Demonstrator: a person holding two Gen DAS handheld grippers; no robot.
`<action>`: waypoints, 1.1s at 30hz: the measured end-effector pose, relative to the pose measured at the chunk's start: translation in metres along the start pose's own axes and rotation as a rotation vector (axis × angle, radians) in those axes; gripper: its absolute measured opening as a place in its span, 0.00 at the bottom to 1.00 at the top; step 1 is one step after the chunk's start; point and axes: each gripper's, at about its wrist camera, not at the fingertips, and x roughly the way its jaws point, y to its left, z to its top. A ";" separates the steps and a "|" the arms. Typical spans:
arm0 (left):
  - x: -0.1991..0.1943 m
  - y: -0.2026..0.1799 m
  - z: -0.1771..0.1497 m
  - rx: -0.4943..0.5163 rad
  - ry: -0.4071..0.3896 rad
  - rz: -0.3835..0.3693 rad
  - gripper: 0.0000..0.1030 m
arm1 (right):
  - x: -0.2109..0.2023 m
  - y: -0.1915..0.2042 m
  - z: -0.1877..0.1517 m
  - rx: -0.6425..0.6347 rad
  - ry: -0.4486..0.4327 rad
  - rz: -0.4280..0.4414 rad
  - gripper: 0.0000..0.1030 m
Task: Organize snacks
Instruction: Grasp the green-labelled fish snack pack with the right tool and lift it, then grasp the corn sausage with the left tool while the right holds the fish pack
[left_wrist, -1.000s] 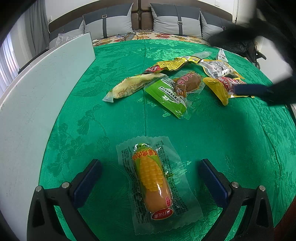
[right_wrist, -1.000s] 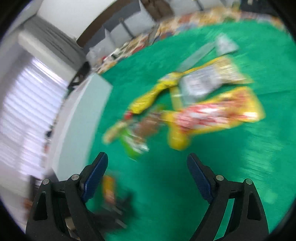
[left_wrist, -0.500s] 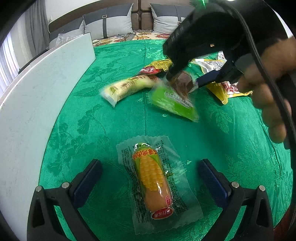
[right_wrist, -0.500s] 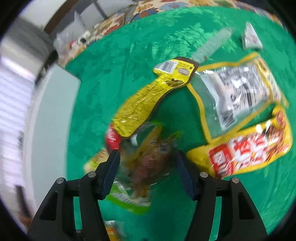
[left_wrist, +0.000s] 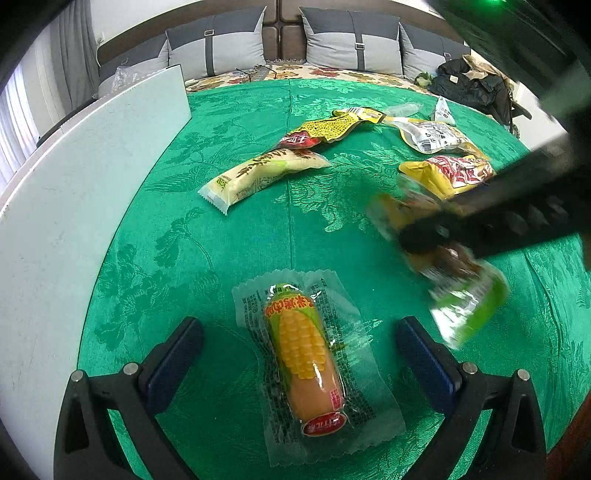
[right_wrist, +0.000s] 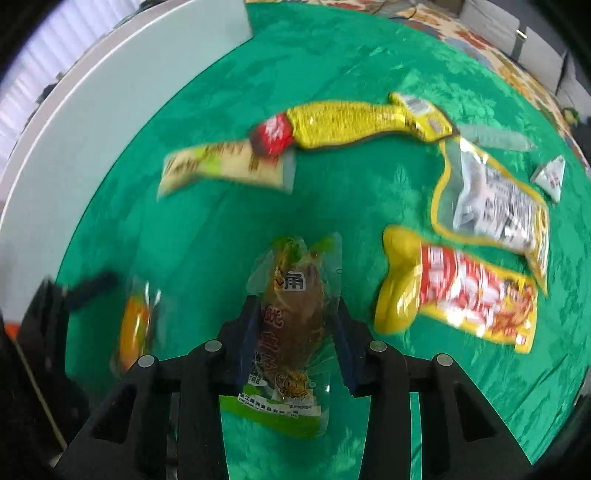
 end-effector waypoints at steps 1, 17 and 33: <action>0.001 -0.001 0.001 0.000 0.000 0.000 1.00 | 0.000 -0.002 -0.004 0.002 0.005 0.006 0.39; 0.000 0.000 -0.001 0.000 -0.001 0.000 1.00 | -0.001 -0.013 -0.117 -0.004 -0.367 -0.089 0.81; 0.000 0.000 0.000 -0.001 -0.001 -0.001 1.00 | -0.006 -0.014 -0.132 0.020 -0.418 -0.111 0.89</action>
